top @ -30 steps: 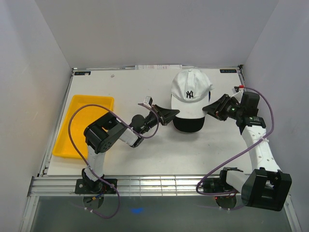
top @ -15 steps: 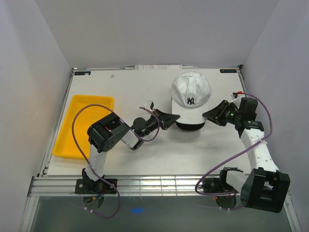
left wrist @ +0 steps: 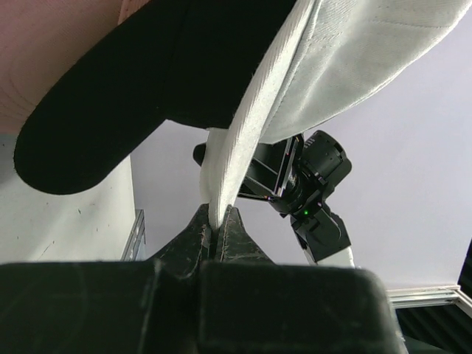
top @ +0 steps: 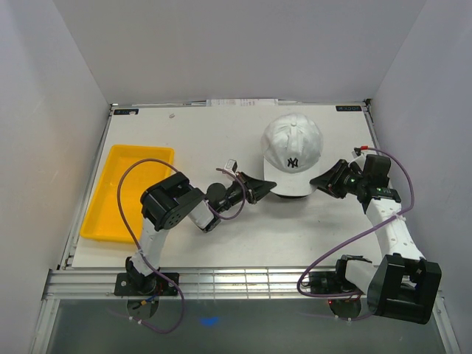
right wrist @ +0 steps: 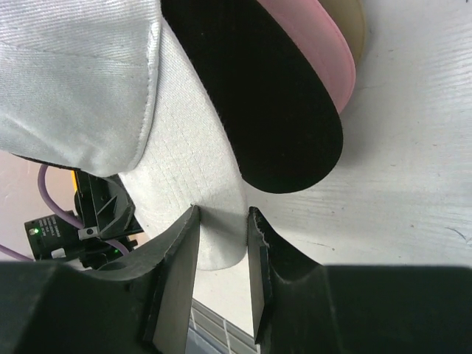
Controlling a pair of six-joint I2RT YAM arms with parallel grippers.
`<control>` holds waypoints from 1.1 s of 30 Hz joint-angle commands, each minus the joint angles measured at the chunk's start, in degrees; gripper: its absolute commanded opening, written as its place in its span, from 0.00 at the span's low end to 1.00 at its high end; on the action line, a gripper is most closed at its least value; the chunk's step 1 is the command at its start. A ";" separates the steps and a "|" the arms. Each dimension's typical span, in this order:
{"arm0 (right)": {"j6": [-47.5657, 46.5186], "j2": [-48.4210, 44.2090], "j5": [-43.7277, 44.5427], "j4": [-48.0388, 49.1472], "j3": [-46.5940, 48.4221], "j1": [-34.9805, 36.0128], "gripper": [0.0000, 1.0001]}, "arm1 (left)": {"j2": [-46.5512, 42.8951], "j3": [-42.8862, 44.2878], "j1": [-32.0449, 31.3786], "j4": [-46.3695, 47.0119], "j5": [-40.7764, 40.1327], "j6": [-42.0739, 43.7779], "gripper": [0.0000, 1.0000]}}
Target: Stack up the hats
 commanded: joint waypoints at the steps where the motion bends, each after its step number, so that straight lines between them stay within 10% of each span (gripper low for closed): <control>1: -1.42 0.84 -1.94 -0.93 -0.73 1.69 0.27 | 2.87 -0.37 -6.98 2.97 13.16 1.32 0.00; 33: -8.71 6.47 8.08 -5.06 -0.38 1.42 0.26 | 7.08 -0.37 -11.64 -8.81 5.16 -2.63 0.00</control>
